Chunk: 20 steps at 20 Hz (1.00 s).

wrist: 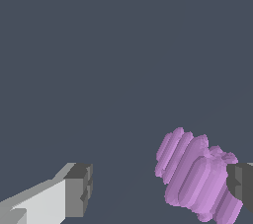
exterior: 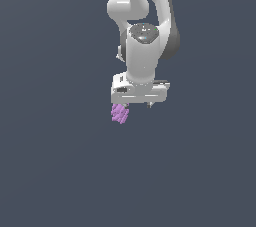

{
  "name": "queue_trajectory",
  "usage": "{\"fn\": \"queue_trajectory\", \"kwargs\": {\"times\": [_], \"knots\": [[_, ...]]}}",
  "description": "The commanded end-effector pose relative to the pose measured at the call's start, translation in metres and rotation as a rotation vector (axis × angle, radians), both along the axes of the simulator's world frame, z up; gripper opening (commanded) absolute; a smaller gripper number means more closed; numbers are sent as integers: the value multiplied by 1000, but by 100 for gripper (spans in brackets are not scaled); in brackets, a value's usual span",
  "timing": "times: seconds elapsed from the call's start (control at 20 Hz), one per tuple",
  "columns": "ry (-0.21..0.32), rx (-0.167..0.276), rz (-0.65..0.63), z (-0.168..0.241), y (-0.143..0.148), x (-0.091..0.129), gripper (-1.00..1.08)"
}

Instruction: Pick up the object and move it to a goal position.

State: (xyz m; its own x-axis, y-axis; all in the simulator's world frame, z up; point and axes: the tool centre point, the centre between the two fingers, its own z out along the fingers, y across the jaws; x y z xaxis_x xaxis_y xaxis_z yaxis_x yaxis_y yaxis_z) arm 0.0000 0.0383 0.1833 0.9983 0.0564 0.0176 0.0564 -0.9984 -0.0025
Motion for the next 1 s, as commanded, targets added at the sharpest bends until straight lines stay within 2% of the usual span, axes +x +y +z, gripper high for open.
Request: {"fn": "queue_trajectory", "kwargs": {"times": [0.0,0.4,0.65,0.95], "knots": [[0,0,0,0,0,0,100],[-23,-25,-11,12,-33,6,100],[-23,-25,-17,11,-33,5,100],[-17,-20,-82,4,-40,-2,100]]}}
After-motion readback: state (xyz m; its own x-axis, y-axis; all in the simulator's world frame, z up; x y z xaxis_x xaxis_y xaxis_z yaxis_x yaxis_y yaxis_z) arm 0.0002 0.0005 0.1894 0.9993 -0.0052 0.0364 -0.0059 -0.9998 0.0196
